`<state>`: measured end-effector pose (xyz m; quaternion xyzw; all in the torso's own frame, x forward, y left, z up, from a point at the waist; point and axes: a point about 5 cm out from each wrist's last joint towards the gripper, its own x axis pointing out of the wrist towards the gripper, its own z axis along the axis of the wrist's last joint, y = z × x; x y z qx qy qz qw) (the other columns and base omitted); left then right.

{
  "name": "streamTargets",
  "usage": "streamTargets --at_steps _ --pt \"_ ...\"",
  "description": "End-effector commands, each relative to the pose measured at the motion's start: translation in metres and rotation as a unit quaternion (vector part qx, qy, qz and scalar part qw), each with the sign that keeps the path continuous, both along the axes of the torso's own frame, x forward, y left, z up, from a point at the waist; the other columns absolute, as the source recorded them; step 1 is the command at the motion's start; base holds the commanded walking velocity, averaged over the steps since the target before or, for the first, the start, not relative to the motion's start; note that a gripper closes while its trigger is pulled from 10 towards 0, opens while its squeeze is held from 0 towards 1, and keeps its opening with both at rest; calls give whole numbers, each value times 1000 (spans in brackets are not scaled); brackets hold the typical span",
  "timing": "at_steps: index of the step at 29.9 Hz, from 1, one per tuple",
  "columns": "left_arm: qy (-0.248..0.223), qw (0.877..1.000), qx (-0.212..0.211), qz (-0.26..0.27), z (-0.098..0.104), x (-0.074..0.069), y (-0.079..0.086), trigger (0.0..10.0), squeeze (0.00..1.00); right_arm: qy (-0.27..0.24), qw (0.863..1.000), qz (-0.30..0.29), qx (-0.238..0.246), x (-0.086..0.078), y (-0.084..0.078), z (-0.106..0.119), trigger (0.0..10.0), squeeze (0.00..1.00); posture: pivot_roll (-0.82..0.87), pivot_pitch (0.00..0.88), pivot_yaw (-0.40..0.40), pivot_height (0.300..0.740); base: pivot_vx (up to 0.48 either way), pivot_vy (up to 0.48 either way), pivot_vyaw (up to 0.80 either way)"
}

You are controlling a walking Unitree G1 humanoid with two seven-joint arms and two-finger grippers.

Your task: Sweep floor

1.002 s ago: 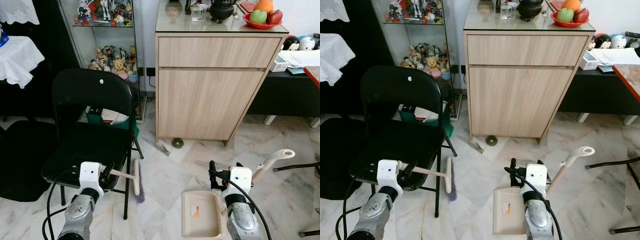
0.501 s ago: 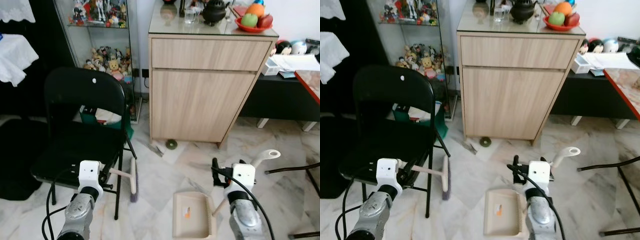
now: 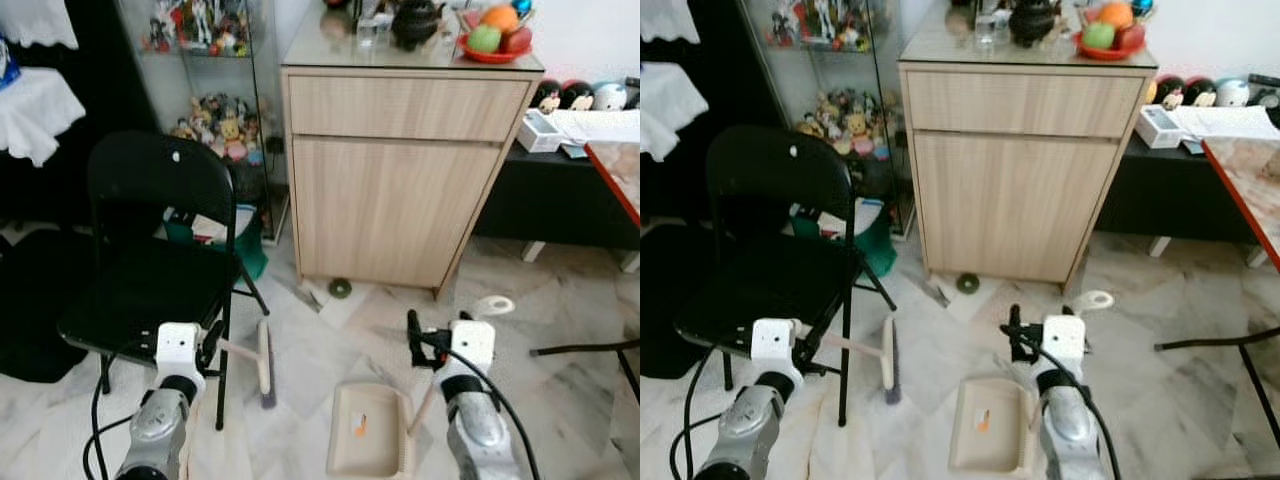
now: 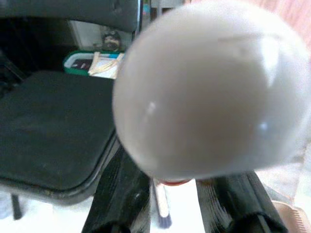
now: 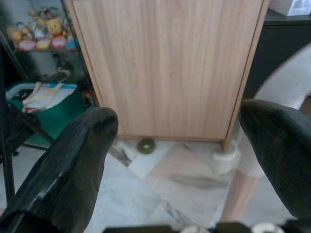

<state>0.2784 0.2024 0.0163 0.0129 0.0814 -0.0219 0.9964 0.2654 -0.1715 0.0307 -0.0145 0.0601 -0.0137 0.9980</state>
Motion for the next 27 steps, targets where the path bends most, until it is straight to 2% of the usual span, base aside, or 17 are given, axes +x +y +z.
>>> streamTargets --at_steps 1,5,13,19,21,24,25,26,27 --pt "1 1000 12 9 2 0 8 10000 0 -9 1000 4 7 4 3 5 10000 0 -57 20 9 740 0 0 0" --pt "2 1000 14 12 1 0 10 10000 0 -15 1000 11 10 6 6 8 10000 0 -57 21 9 740 0 0 0" --pt "6 1000 21 22 1 0 12 10000 0 -65 996 38 -53 19 12 29 10000 0 -60 35 11 740 0 0 0" --pt "8 999 22 24 0 0 12 10000 0 -140 985 25 -98 25 13 60 10000 0 -60 38 9 740 0 0 0" --pt "10 999 22 25 -1 -2 13 10000 0 -162 981 -10 -107 25 7 70 10000 0 -61 37 10 740 0 0 0" --pt "12 999 23 26 -2 -3 13 10000 0 -168 978 -71 -103 25 -6 76 10000 0 -61 32 10 740 0 0 0" --pt "14 999 23 26 -3 -4 13 10000 0 -160 976 -118 -85 23 -17 77 10000 0 -60 31 11 740 0 0 0" --pt "14 999 23 26 -3 -4 13 10000 0 -160 976 -118 -85 23 -17 77 10000 0 -60 31 11 740 0 0 0" --pt "15 999 24 25 -3 -4 13 10000 0 -149 974 -160 -63 20 -26 76 10000 0 -60 30 11 740 0 0 0"
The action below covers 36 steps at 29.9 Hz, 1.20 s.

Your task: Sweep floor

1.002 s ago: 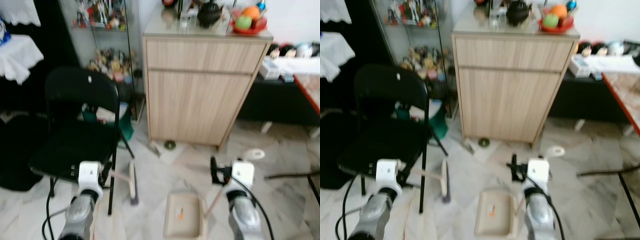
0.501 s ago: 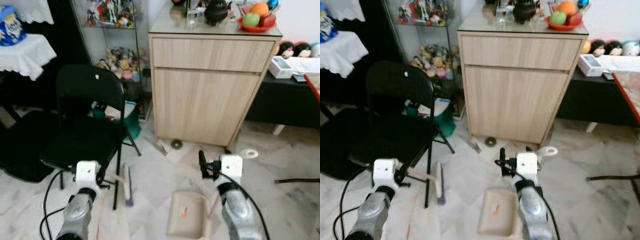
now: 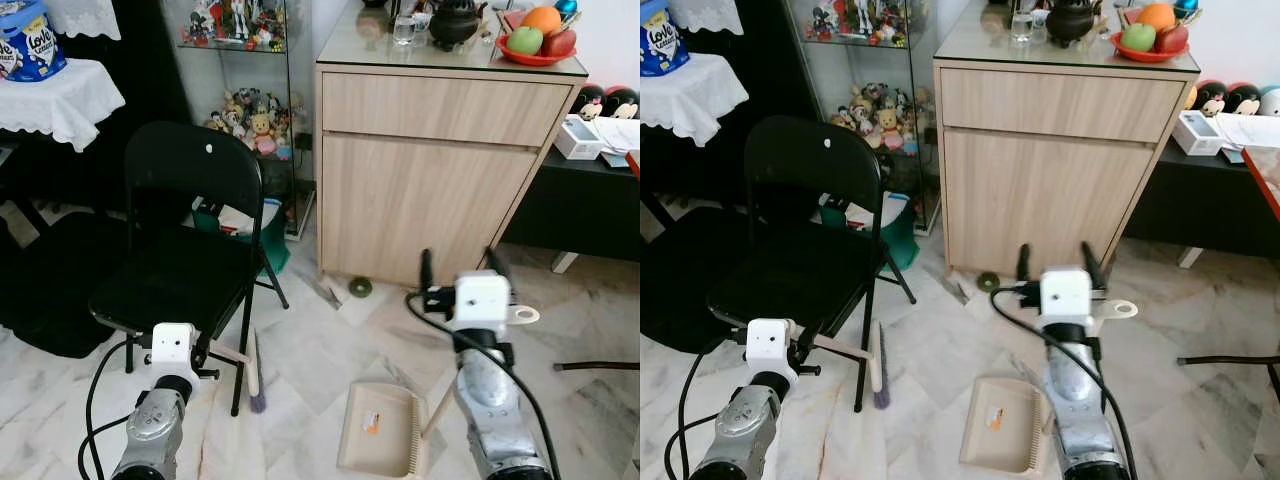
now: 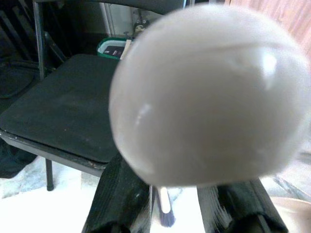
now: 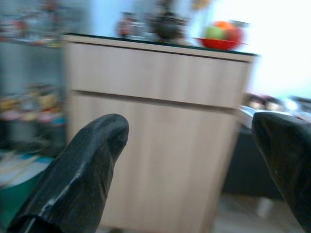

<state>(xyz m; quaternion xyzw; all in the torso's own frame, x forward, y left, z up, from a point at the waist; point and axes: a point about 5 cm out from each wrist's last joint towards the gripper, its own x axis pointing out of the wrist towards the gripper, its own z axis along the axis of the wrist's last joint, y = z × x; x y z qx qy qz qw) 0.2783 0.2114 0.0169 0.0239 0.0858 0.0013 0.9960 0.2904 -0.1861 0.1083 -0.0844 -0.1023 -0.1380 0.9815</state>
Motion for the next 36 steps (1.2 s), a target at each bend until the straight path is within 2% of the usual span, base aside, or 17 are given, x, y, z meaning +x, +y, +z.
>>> streamTargets --at_steps 1,7,15,16,23,24,25,30,31,33,36 --pt "11 1000 11 3 -4 -4 4 10000 0 8 998 -54 35 -6 -14 -3 10000 0 -60 30 11 740 0 0 0" --pt "12 1000 12 -1 -4 -5 4 10000 0 40 989 -120 74 -19 -35 -17 10000 0 -62 23 14 740 0 0 0" --pt "13 1000 13 -4 -4 -4 4 10000 0 59 981 -148 111 -23 -41 -24 10000 0 -60 8 18 740 0 0 0" --pt "14 1000 13 -3 -4 -4 4 10000 0 74 979 -150 115 -23 -41 -27 10000 0 -61 7 20 740 0 0 0" --pt "18 1000 15 -2 -6 -7 5 10000 0 80 977 -143 134 -21 -41 -30 10000 0 -61 2 20 740 0 0 0" --pt "18 1000 15 -1 -7 -7 5 10000 0 80 977 -134 144 -20 -40 -30 10000 63 -60 2 21 740 0 0 0" --pt "18 1000 16 -1 -7 -7 5 10000 0 79 977 -130 151 -19 -40 -30 10000 1000 -60 2 21 740 0 0 0" --pt "17 1000 17 0 -6 -6 6 10000 0 85 976 -126 153 -17 -42 -31 10000 1000 -61 13 23 740 0 0 0" --pt "18 1000 17 1 -6 -7 6 10000 0 96 980 -98 143 -13 -40 -31 10000 0 -67 19 25 740 0 0 0" --pt "18 1000 17 1 -6 -7 6 10000 0 97 983 -85 128 -11 -40 -29 10000 0 -66 22 25 740 0 0 0" --pt "21 1000 17 1 -8 -8 5 10000 0 95 983 -87 131 -11 -43 -28 10000 0 -68 28 26 740 0 0 0"
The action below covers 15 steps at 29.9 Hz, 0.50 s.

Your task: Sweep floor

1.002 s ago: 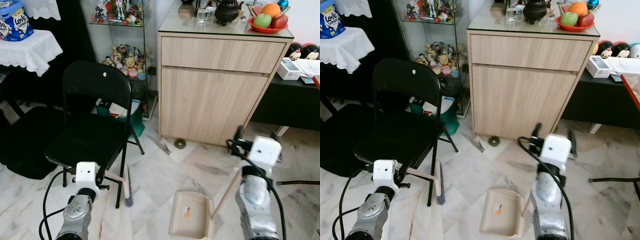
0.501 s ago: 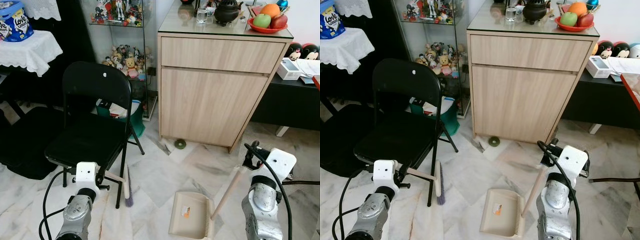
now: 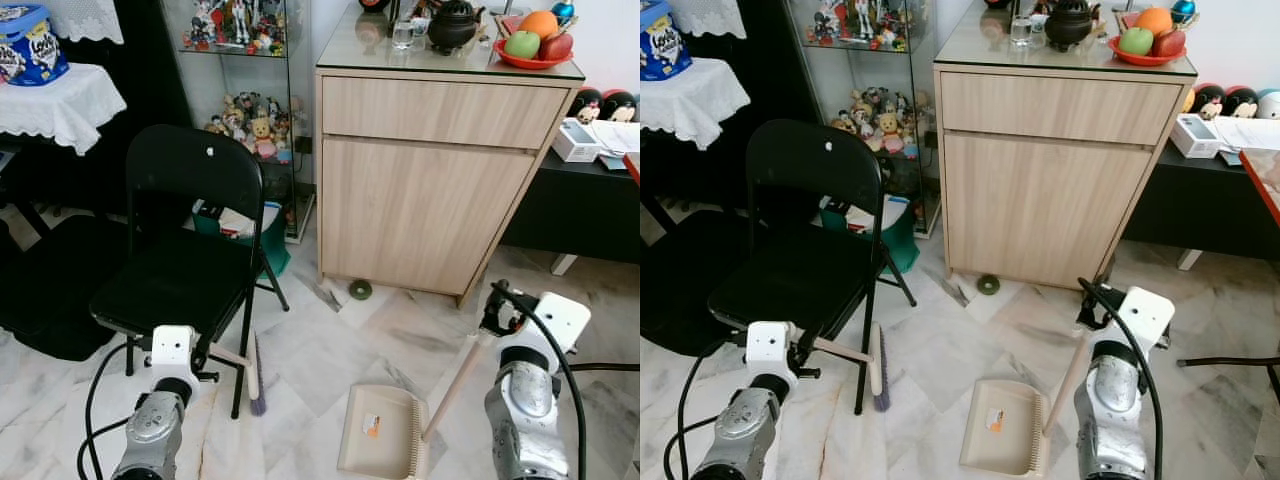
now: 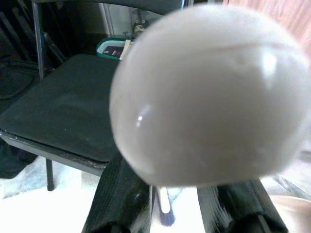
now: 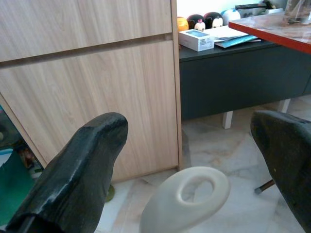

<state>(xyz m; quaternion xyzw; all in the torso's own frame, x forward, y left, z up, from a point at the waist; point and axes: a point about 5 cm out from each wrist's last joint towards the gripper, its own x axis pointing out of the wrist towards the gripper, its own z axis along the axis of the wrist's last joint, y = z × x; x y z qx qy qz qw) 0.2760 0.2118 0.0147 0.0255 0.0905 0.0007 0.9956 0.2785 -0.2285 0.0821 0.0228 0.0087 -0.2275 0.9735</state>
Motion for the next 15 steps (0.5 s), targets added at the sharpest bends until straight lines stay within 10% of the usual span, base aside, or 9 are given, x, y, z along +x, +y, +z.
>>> streamTargets --at_steps 1,15 --pt "19 1000 17 4 -6 -6 6 10000 0 28 1000 -10 -6 0 -4 -6 10000 0 -69 30 27 740 0 0 0" --pt "19 999 24 8 -6 -7 10 10000 0 55 998 -25 0 0 -10 -15 10000 0 -57 42 36 740 0 0 0"
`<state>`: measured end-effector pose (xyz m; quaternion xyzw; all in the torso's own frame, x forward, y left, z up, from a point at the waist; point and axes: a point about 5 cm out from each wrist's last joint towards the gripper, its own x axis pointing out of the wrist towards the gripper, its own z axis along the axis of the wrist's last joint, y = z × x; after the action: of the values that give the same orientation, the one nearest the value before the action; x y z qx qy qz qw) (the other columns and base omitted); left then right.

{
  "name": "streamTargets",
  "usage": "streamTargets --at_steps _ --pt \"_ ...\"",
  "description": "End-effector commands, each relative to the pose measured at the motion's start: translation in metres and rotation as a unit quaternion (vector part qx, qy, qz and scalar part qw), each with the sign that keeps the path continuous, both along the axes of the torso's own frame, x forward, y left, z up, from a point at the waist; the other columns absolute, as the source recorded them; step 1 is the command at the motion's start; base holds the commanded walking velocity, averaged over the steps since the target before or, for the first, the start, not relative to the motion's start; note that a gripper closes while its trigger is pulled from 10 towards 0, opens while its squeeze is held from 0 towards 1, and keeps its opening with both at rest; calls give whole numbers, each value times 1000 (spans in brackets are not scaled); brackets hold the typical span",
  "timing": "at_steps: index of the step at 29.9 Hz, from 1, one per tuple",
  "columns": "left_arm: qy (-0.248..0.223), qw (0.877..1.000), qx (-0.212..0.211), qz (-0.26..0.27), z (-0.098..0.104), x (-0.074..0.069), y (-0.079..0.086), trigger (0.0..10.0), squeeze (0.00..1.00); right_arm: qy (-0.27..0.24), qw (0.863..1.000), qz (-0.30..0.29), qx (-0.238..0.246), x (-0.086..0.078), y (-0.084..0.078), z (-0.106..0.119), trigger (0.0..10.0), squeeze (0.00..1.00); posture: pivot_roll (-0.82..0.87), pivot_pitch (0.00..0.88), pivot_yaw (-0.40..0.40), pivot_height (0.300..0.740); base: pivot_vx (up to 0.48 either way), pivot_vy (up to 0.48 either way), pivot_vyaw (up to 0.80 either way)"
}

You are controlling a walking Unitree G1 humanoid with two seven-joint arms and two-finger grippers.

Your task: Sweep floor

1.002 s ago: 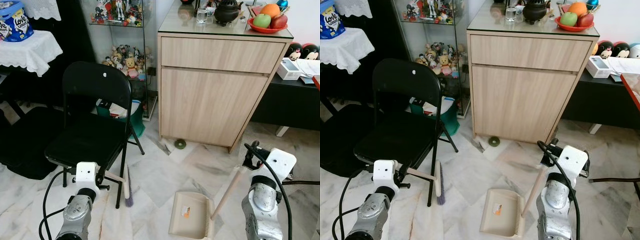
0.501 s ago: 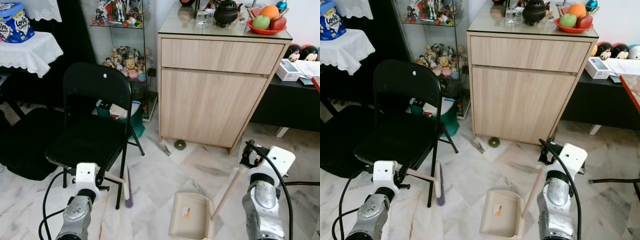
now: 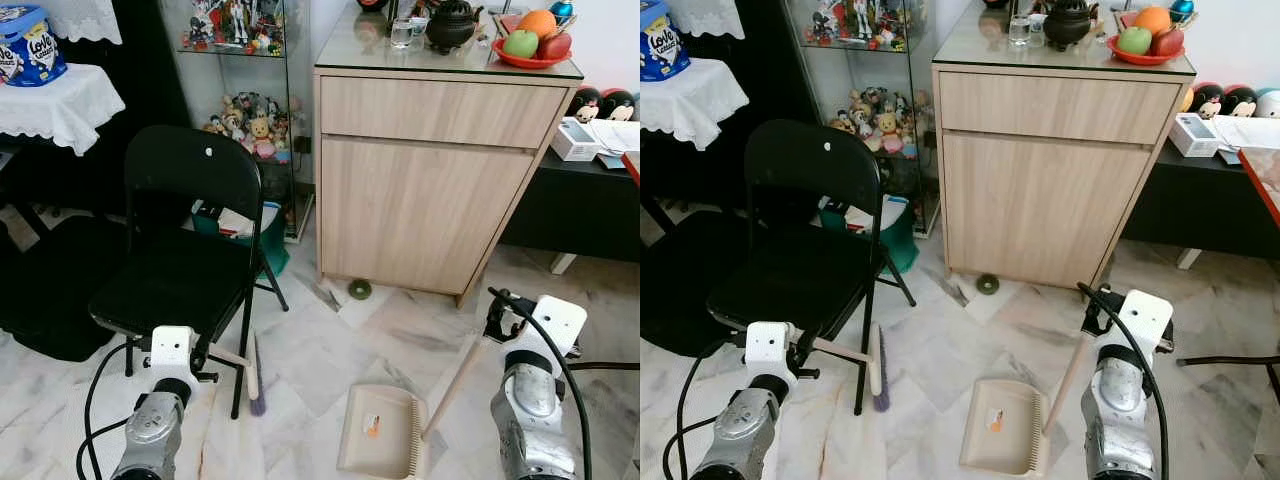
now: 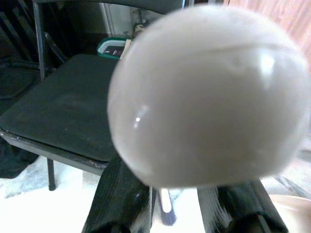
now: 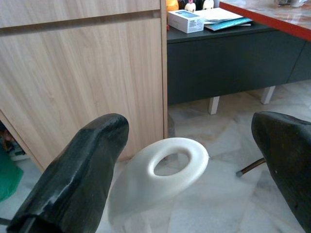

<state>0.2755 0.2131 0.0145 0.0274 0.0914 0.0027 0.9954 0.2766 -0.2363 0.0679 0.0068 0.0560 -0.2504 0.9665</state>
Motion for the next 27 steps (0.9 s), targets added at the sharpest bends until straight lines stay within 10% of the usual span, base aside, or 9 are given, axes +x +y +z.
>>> streamTargets --at_steps 1,17,27 --pt "17 1000 23 6 -5 -6 9 10000 0 8 1000 0 8 2 -2 -2 10000 0 -57 41 38 740 0 0 0" --pt "12 1000 28 -1 -3 -5 6 10000 0 22 998 48 18 6 2 -12 10000 0 -52 45 39 740 0 0 0" --pt "11 1000 25 2 -4 -5 5 10000 0 59 993 71 -74 5 -4 -14 10000 0 -53 49 33 740 0 0 0"
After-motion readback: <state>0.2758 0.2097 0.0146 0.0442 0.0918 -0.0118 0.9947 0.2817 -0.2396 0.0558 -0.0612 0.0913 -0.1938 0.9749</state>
